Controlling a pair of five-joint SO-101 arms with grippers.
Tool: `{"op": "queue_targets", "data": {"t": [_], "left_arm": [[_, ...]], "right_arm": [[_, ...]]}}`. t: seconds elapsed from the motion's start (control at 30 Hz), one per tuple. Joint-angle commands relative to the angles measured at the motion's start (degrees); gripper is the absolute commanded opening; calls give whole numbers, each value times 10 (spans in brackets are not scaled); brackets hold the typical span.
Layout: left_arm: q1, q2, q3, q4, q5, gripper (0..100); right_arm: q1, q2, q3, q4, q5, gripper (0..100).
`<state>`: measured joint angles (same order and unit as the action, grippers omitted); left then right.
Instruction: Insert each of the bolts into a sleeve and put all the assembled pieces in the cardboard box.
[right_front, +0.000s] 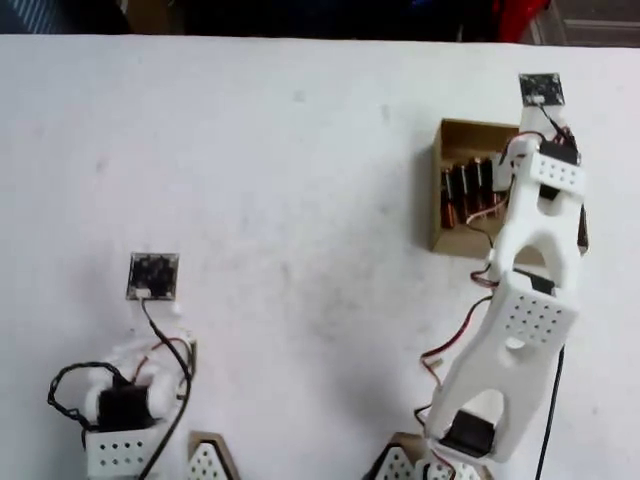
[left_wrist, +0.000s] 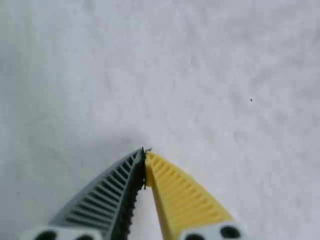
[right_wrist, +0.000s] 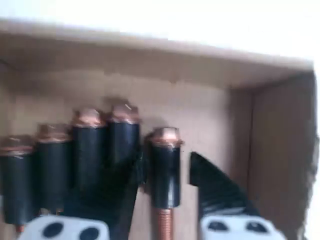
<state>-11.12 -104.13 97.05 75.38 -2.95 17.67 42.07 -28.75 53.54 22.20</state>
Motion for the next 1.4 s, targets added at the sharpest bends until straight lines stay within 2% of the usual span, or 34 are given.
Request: {"op": "queue_targets", "data": {"t": [0.0, 0.2, 0.4, 0.8, 1.03, 1.27, 1.37], "left_arm": [[-6, -4, -1, -18, 4, 24], [-6, -4, -1, -18, 4, 24], [-6, -4, -1, -18, 4, 24], [-6, -4, -1, -18, 4, 24], [-6, -4, -1, -18, 4, 24], [-6, -4, -1, -18, 4, 24], [-6, -4, -1, -18, 4, 24]], "right_arm": [[-15, -16, -40, 14, 12, 146], [-20, -29, -40, 19, 9, 138], [-28, -104, -42, 84, 8, 13], [-104, -268, -42, 245, 7, 17], [-138, -406, -38, 342, -71, 17], [-194, -522, -38, 443, -77, 17], [-207, -562, -15, 447, -77, 17]]}}
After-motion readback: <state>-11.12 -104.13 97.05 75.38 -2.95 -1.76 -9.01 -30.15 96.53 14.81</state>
